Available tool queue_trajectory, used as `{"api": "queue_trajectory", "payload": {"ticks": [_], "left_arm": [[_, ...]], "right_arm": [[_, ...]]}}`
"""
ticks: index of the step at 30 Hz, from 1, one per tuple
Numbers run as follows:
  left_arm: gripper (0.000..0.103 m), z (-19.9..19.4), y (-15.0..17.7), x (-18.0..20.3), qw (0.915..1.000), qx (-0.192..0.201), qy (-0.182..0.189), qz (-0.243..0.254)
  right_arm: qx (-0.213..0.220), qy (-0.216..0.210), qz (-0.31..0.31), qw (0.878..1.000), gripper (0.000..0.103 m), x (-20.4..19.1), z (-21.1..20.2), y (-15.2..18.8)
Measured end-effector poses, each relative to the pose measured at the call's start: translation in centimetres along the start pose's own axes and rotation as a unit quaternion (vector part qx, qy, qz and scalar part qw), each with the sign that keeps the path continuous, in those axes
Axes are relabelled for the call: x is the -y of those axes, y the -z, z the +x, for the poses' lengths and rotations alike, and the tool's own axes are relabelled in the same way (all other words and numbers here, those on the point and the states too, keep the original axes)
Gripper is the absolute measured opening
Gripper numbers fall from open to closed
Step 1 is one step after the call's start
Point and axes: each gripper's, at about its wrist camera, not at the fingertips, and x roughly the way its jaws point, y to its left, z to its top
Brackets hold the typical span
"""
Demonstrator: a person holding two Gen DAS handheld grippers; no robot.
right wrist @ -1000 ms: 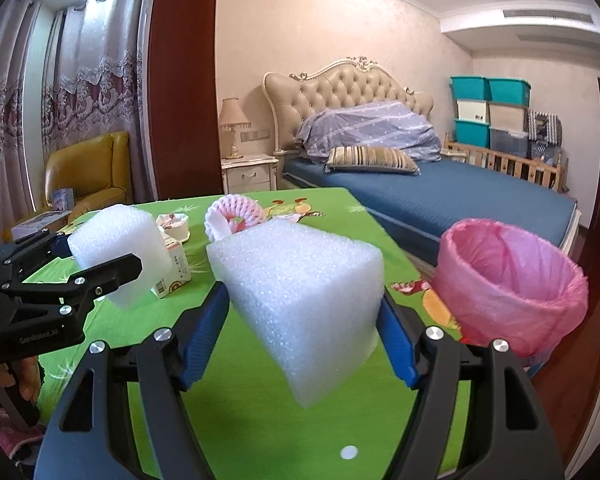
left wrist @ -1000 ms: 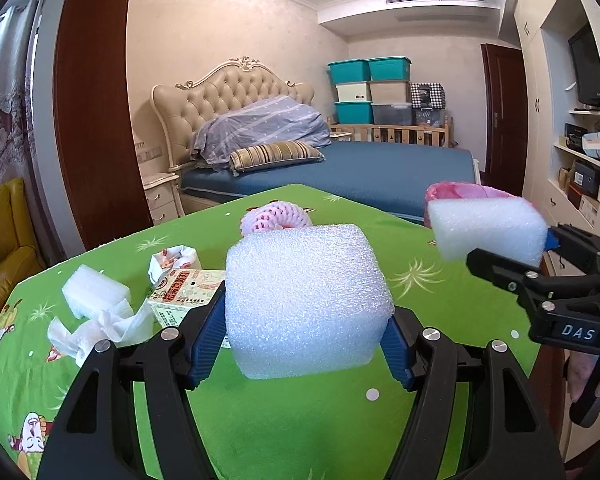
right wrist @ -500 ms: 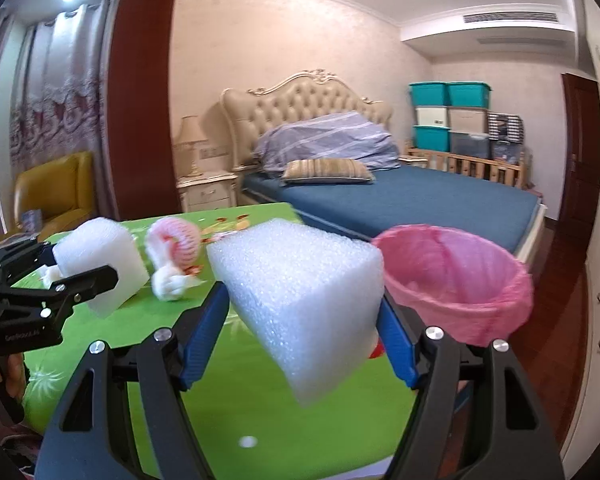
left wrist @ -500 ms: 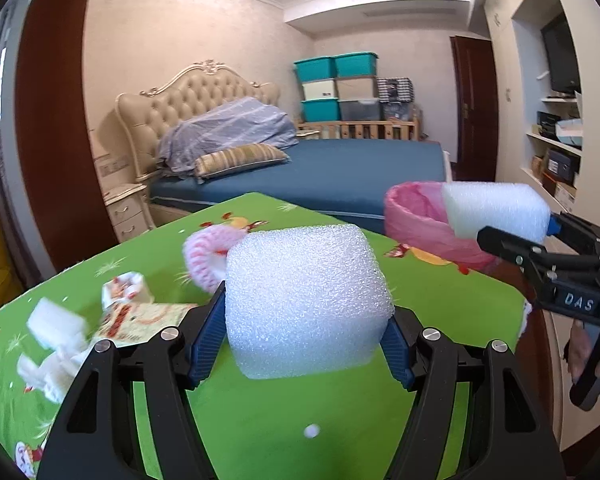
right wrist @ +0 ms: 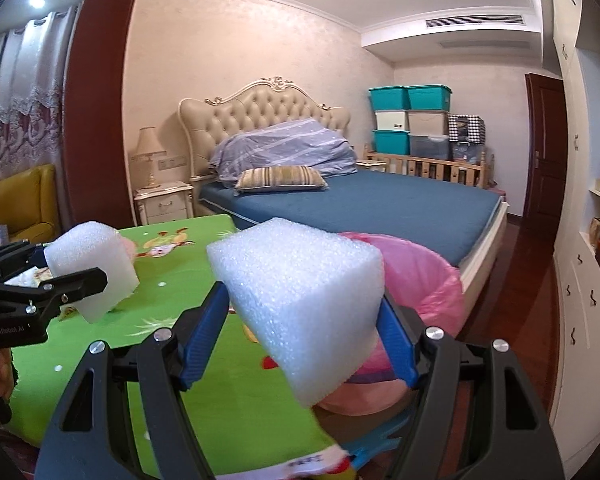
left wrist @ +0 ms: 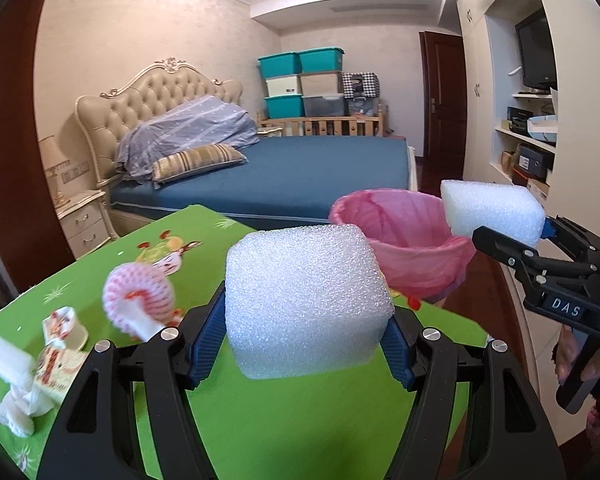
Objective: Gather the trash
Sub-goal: 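Carry both foam pieces over to the pink wastebasket, then lower both foam pieces into the basket and open both tools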
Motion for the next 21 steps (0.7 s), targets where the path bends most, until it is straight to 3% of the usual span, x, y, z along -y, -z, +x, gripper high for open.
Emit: {"api": "queue_trajectory", "payload": {"ticks": [9, 21], "left_arm": [[0.064, 4.3, -4.2, 1.8, 0.9987, -0.016, 0.047, -0.014], [0.065, 11.0, -8.7, 5.1, 0.9979, -0.02, 0.061, 0.004]], "right_arm": [[-0.001, 0.035, -0.009, 0.999, 0.07, 3.5, 1.7, -0.8], [0.004, 0.061, 0.008, 0.998, 0.07, 9.6, 6.2, -2.6]]}}
